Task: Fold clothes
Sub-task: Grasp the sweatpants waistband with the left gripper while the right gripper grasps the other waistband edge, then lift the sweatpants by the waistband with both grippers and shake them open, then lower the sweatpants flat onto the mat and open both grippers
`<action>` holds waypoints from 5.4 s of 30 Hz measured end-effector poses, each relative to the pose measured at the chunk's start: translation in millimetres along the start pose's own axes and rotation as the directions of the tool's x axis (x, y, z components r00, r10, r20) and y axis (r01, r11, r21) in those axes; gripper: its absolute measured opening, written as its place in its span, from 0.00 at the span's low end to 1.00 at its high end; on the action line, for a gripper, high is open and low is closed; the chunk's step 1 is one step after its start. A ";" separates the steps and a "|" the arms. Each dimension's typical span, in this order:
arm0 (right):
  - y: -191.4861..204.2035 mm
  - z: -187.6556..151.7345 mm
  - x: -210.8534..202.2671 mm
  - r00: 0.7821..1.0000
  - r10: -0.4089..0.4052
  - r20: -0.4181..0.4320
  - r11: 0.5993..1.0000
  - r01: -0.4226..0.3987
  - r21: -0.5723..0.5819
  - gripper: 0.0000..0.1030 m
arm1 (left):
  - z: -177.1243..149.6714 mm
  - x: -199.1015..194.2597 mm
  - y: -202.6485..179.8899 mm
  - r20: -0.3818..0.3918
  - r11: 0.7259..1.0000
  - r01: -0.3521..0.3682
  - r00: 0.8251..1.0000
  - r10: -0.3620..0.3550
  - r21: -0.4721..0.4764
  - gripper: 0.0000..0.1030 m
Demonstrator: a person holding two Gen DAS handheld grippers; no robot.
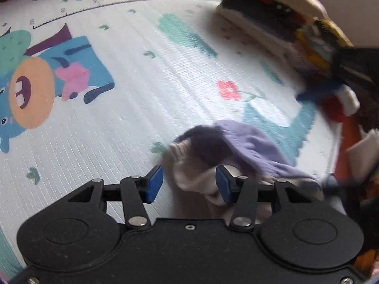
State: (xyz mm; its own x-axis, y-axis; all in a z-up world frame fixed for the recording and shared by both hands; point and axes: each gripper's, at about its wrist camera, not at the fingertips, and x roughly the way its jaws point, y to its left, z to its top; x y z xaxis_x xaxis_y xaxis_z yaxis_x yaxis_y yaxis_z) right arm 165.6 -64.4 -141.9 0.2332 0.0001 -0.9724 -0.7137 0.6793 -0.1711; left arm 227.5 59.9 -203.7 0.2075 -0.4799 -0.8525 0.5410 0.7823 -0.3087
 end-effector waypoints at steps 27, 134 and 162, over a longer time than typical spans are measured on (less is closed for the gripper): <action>-74.1 -25.6 -21.2 0.966 0.008 0.257 0.984 -0.053 0.169 0.08 | 50.9 -42.9 -35.4 0.058 0.961 -0.039 0.998 0.024 0.275 0.13; -152.7 -28.0 16.8 0.893 -0.148 0.425 0.941 0.259 -0.217 0.63 | -69.1 -81.4 40.9 -0.086 0.813 -0.555 0.814 0.574 0.174 0.24; -222.5 -176.3 72.0 0.853 0.179 0.490 0.904 -0.339 0.261 0.19 | -17.3 -29.6 111.4 -0.045 0.873 -0.447 0.885 0.463 0.195 0.15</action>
State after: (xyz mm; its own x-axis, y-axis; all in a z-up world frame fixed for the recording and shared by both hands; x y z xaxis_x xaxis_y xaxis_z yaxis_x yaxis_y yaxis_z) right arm 224.8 -344.9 -201.8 0.3953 0.4811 -0.7825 -0.5514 0.8056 0.2168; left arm 267.5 168.2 -220.1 0.3973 -0.0442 -0.9166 0.5382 0.8203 0.1938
